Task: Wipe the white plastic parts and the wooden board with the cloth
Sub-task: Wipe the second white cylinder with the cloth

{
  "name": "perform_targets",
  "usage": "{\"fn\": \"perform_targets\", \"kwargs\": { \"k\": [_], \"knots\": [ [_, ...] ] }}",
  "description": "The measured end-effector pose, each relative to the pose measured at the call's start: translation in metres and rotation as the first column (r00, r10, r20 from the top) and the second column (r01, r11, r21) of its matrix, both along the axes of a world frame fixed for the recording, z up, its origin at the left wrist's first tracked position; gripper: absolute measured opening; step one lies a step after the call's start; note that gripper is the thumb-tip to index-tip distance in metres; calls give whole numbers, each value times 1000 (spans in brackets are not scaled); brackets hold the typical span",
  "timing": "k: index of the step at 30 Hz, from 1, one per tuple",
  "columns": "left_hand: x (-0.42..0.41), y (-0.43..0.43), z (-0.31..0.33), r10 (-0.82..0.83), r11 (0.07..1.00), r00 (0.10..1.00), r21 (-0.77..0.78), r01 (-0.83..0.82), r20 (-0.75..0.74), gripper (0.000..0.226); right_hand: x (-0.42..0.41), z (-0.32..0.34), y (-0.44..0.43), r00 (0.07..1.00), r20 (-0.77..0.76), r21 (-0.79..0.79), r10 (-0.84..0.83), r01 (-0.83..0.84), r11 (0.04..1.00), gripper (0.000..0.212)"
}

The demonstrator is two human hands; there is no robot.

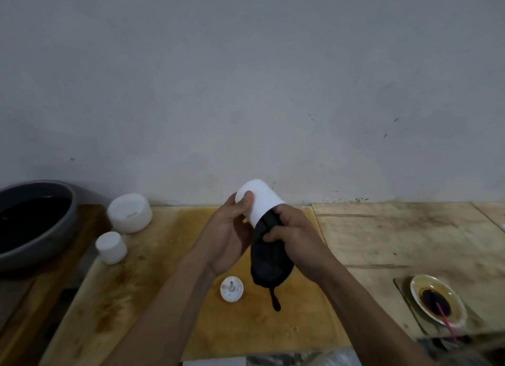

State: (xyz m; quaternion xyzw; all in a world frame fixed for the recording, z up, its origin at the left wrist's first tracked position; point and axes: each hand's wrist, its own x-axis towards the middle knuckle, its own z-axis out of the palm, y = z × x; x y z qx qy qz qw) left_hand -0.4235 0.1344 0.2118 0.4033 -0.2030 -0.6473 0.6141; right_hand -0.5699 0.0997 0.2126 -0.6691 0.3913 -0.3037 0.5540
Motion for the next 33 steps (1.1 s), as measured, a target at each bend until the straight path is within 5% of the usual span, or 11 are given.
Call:
{"fn": "perform_targets", "kwargs": {
  "k": [2,6,9,11,13,15,18,20,24,27,33],
  "knots": [
    [-1,1,-5,34,999,998,43,-32,-52,52,3,-9,5,972,-233,-246,40,-98,964,17],
    [0,-2,-11,60,984,998,169,-64,27,49,-2,-34,-4,772,-611,-680,-175,-399,615,46],
    [6,1,-7,28,995,999,99,-25,-33,42,1,-18,-3,887,-447,-572,-111,-189,798,32],
    [8,1,-10,5,999,999,33,-7,39,46,5,-5,0,965,-261,-263,2,-73,962,23],
    [8,1,-14,15,1000,1000,1,-15,26,53,8,-4,5,988,-150,-89,45,-59,994,18],
    [8,0,-12,42,999,999,30,-42,-10,56,10,-12,12,974,-222,-217,54,-103,971,20],
    [5,-4,-11,61,989,998,131,-63,22,52,4,-25,2,805,-575,-675,-145,-367,640,37],
    [8,-6,-12,58,987,998,151,-52,-35,45,2,-26,-5,726,-633,-726,-267,-439,529,49],
    [10,-4,-15,-18,992,989,120,36,-149,45,6,-6,-6,893,-446,-394,-62,-133,910,24],
    [8,-6,-19,-16,996,996,90,24,-88,52,9,-8,2,961,-274,-148,44,-88,985,20],
    [3,-14,-17,51,981,998,187,-55,27,41,4,-37,-1,691,-656,-718,-303,-448,533,41]
  ]
}}
